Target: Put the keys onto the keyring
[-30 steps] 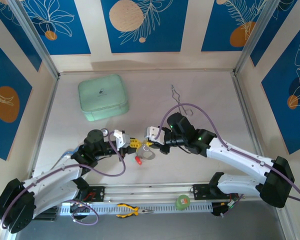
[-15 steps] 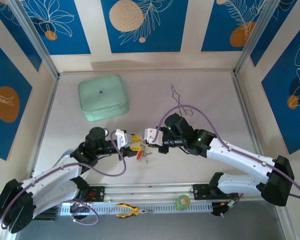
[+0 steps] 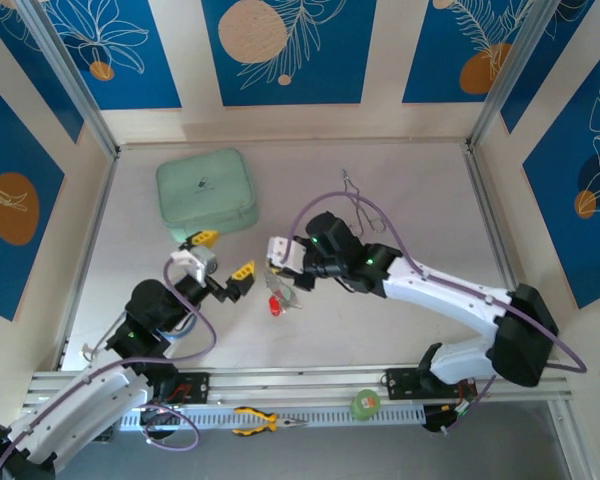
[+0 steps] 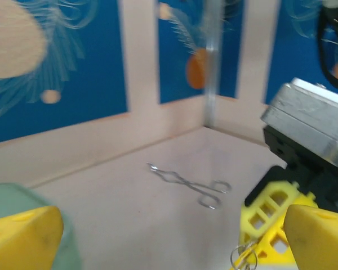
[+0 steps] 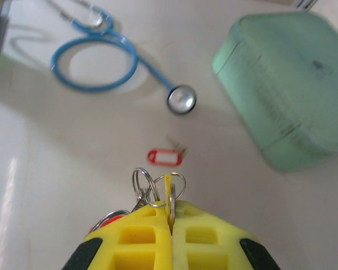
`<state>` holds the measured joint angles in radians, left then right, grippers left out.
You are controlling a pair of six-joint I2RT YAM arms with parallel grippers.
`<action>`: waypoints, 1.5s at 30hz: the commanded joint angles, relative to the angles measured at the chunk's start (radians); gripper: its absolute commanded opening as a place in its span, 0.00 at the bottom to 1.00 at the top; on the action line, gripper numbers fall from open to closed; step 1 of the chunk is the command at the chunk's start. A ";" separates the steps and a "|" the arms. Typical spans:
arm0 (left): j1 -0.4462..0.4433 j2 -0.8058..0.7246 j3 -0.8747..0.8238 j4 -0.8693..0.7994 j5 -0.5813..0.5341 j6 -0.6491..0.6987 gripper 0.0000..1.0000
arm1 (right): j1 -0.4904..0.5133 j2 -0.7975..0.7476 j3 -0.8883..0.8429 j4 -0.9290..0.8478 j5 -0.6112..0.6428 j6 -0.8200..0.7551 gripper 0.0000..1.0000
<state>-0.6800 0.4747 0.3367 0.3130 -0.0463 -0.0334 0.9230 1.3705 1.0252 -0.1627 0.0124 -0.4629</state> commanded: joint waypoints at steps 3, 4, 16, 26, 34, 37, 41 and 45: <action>0.009 0.021 0.064 -0.083 -0.262 -0.065 1.00 | -0.004 0.089 0.051 0.131 0.049 0.133 0.00; 0.011 0.034 0.069 -0.098 -0.276 -0.076 1.00 | -0.012 0.095 0.024 0.118 0.080 0.140 0.00; 0.019 0.226 0.120 -0.140 -0.289 -0.171 1.00 | -0.041 0.021 -0.160 -0.401 0.306 0.050 0.02; 0.031 0.313 0.153 -0.166 -0.297 -0.190 1.00 | 0.007 0.100 -0.213 -0.669 0.486 -0.040 0.27; 0.045 0.344 0.178 -0.226 -0.286 -0.208 1.00 | -0.068 -0.082 -0.184 -0.524 0.252 0.142 0.33; 0.047 0.377 0.199 -0.281 -0.280 -0.259 1.00 | -0.098 -0.136 -0.183 -0.383 0.170 0.374 0.33; 0.047 0.424 0.221 -0.329 -0.240 -0.311 1.00 | -0.106 -0.115 -0.137 -0.394 0.196 0.734 0.27; 0.048 0.473 0.231 -0.334 -0.188 -0.341 1.00 | -0.130 -0.032 -0.052 -0.574 0.189 1.022 0.21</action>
<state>-0.6426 0.9287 0.5320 0.0097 -0.2855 -0.3229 0.8104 1.2934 0.9234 -0.6186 0.2413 0.2272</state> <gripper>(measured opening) 0.998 0.224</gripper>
